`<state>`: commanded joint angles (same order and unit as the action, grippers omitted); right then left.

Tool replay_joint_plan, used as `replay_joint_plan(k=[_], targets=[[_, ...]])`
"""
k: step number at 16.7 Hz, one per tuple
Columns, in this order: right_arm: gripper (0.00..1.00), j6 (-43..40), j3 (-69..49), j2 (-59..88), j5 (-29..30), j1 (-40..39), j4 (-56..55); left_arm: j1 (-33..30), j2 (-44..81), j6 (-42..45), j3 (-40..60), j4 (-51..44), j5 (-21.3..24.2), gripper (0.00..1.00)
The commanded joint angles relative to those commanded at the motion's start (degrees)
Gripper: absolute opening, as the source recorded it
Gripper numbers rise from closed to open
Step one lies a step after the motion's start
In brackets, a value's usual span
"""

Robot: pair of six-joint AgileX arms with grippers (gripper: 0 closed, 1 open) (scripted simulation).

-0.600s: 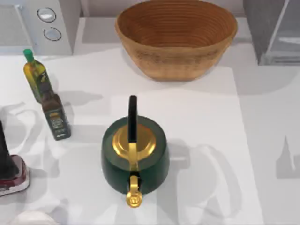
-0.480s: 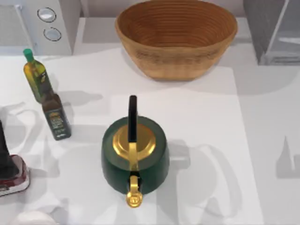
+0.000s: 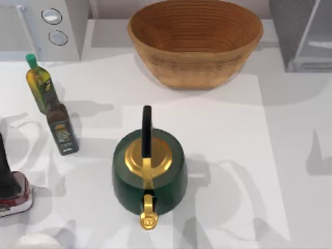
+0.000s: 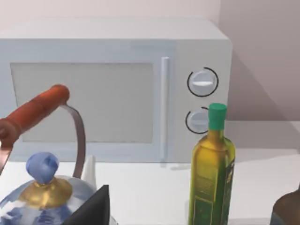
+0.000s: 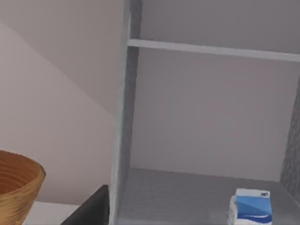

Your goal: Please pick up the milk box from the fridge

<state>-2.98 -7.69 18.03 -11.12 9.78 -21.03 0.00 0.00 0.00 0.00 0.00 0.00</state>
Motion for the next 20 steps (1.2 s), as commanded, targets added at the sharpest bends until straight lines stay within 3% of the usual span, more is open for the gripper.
replay_joint_plan(k=[7, 13, 20], targets=[[1.0, 0.22, -1.5, 40.98, -11.77, 14.17, -34.18, 0.0, 0.0, 0.0, 0.0, 0.0, 0.0, 1.0], [1.0, 2.6, -1.67, 72.01, -16.23, 22.03, -60.08, 0.0, 0.0, 0.0, 0.0, 0.0, 0.0, 1.0], [1.0, 4.01, -2.87, 84.72, -18.34, 20.8, -71.69, 0.0, 0.0, 0.0, 0.0, 0.0, 0.0, 1.0]])
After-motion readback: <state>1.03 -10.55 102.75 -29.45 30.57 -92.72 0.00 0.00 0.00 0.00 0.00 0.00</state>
